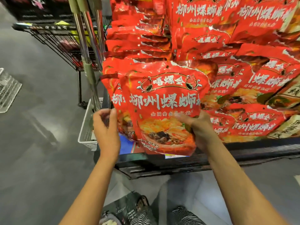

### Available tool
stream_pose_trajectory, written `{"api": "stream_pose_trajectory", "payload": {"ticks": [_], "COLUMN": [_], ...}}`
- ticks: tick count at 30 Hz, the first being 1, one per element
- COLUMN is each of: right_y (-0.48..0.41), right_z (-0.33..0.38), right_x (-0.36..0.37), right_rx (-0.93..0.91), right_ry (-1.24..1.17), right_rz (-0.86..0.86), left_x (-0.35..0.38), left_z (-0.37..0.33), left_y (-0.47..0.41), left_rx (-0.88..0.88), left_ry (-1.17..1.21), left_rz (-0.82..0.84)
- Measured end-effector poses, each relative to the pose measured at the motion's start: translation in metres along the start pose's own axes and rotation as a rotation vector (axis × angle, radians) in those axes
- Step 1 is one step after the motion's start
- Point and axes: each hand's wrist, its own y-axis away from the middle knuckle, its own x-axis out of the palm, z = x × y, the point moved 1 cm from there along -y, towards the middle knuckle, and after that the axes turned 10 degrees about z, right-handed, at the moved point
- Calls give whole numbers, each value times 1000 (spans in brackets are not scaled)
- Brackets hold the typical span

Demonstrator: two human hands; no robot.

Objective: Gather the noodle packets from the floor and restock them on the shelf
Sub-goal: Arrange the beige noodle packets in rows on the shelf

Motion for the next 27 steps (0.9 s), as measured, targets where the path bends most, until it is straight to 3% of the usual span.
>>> {"api": "stream_pose_trajectory", "payload": {"ticks": [3,4,10,13,17,22,27], "right_y": [-16,-22,-45,-49,-45,-48,-47], "right_z": [-3,-5,-25,-44,-78,-87,-89], "right_x": [21,26,36,34,31,26,26], "right_rx": [-21,-19,34,130,207,250,292], "right_ry": [21,25,228,332,285,226,265], "right_rz": [63,64,166,224,191,194,237], "left_x": [1,-1,-21,-26,-21,-21,-20], "left_z": [-19,-19,-2,27,44,44,42], "left_y": [1,-2,-19,-11,-3,-13,-12], "left_rx": [-131,-158,-66,-141,-184,-205,-256], "left_ry": [135,113,-70,-96,-49,-72,-208], "left_rz": [518,616,446,439,433,509,700]}}
